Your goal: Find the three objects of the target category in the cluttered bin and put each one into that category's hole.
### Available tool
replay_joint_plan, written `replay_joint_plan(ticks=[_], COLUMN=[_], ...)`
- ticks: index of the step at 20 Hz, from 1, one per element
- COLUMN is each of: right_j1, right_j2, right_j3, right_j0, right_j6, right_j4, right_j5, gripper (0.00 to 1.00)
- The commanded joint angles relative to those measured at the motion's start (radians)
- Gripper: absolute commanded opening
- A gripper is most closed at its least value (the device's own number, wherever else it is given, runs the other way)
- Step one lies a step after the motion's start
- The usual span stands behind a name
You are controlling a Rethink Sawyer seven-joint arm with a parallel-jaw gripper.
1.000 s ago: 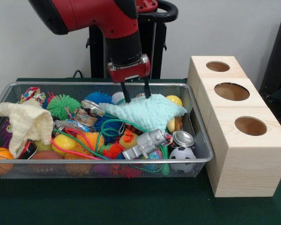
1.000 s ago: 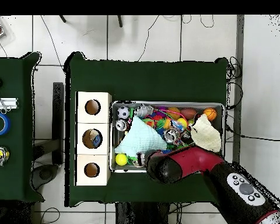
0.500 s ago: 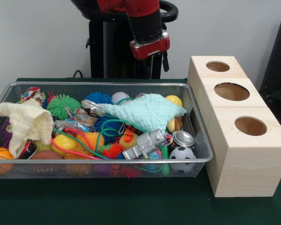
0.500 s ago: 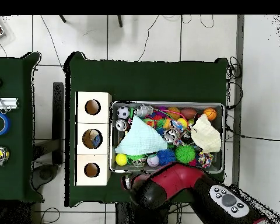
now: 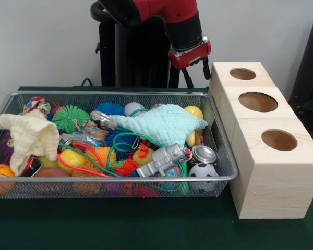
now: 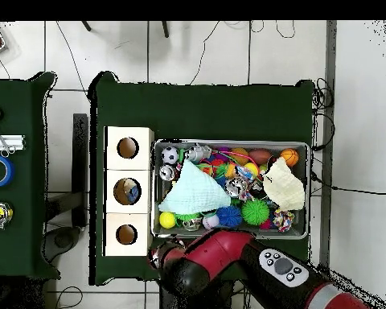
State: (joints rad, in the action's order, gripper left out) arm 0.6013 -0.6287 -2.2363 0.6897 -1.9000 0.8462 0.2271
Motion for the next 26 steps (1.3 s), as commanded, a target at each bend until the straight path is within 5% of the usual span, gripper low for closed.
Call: replay_joint_plan(ticks=[1, 5, 10, 19, 26], right_j1=[-0.024, 0.046, 0.111, 0.092, 0.055], right_j2=[0.019, -0.102, -0.142, -0.128, -0.080], right_j3=[0.111, 0.119, 0.175, 0.256, 0.281], right_j0=[0.016, 0.092, 0.105, 0.082, 0.047], right_j6=[-0.015, 0.101, 0.177, 0.149, 0.097], right_j4=[0.038, -0.127, -0.255, -0.245, -0.168], right_j5=[-0.017, 0.201, 0.405, 0.476, 0.395], gripper=[1.00, 1.00, 1.00, 1.00, 1.00])
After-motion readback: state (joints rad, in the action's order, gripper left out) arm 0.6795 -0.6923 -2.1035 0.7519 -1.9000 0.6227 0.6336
